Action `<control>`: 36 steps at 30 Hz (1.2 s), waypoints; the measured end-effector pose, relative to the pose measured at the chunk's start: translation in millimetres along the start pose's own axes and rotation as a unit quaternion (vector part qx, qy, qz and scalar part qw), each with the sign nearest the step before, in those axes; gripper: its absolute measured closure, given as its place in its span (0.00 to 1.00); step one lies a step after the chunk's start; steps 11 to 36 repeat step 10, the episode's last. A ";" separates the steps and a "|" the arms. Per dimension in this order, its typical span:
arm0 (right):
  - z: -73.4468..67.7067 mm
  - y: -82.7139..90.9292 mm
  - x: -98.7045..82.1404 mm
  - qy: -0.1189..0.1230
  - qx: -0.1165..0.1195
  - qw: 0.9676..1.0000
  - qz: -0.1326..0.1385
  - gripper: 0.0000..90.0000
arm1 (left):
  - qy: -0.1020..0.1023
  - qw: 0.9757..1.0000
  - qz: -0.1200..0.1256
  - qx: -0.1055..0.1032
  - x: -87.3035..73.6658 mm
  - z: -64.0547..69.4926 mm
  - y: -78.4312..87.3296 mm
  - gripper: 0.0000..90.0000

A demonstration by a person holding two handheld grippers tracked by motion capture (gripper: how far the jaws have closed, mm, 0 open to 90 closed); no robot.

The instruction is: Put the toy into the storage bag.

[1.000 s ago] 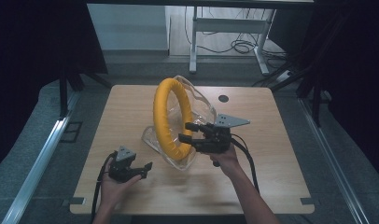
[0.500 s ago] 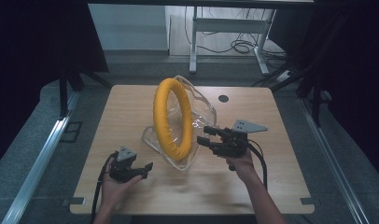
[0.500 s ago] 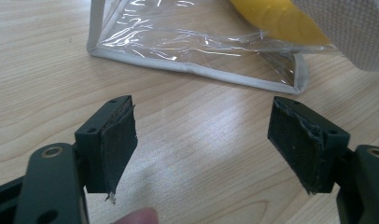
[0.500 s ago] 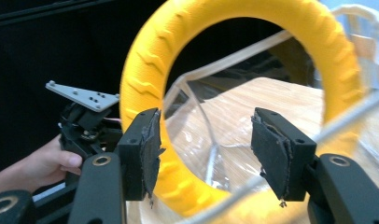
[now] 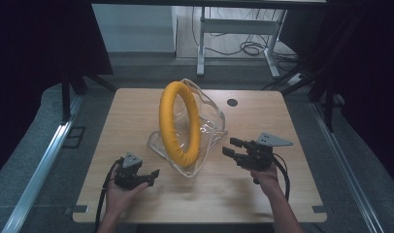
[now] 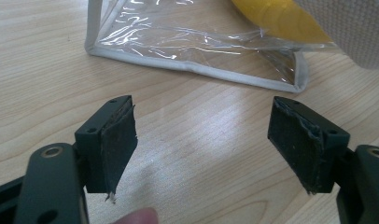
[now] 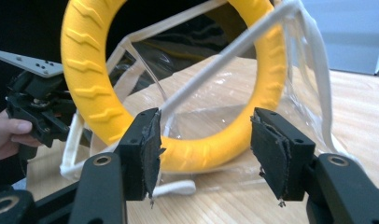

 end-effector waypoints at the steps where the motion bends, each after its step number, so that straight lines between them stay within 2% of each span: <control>1: 1.7 2.2 -4.6 -0.011 0.003 1.000 0.006 0.48 | -0.001 1.000 -0.001 0.001 -0.1 0.2 -0.3 0.26; 4: 2.9 2.3 -6.7 -0.017 0.006 1.000 0.008 0.48 | -0.002 1.000 -0.001 0.001 -0.1 0.3 -0.3 0.26; 8: 2.0 2.4 -7.0 -0.012 0.002 1.000 0.007 0.48 | -0.002 1.000 -0.001 0.001 -0.2 0.1 -0.3 0.26; 10: 3.6 0.3 -12.1 -0.007 -0.011 1.000 -0.006 0.48 | -0.003 1.000 -0.001 0.000 -0.2 0.0 -0.3 0.26; 36: 3.6 0.3 -12.1 -0.007 -0.011 1.000 -0.006 0.48 | -0.003 1.000 -0.001 0.000 -0.2 0.0 -0.3 0.26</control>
Point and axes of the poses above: each handheld gripper's, and its own axes: y roughly backward along the jaws, x roughly out of its top, z roughly to its right, the point moved 4 cm from there along -y, roughly forward along the jaws, and after that the axes turned 8 degrees about x, right-handed, at the moved point
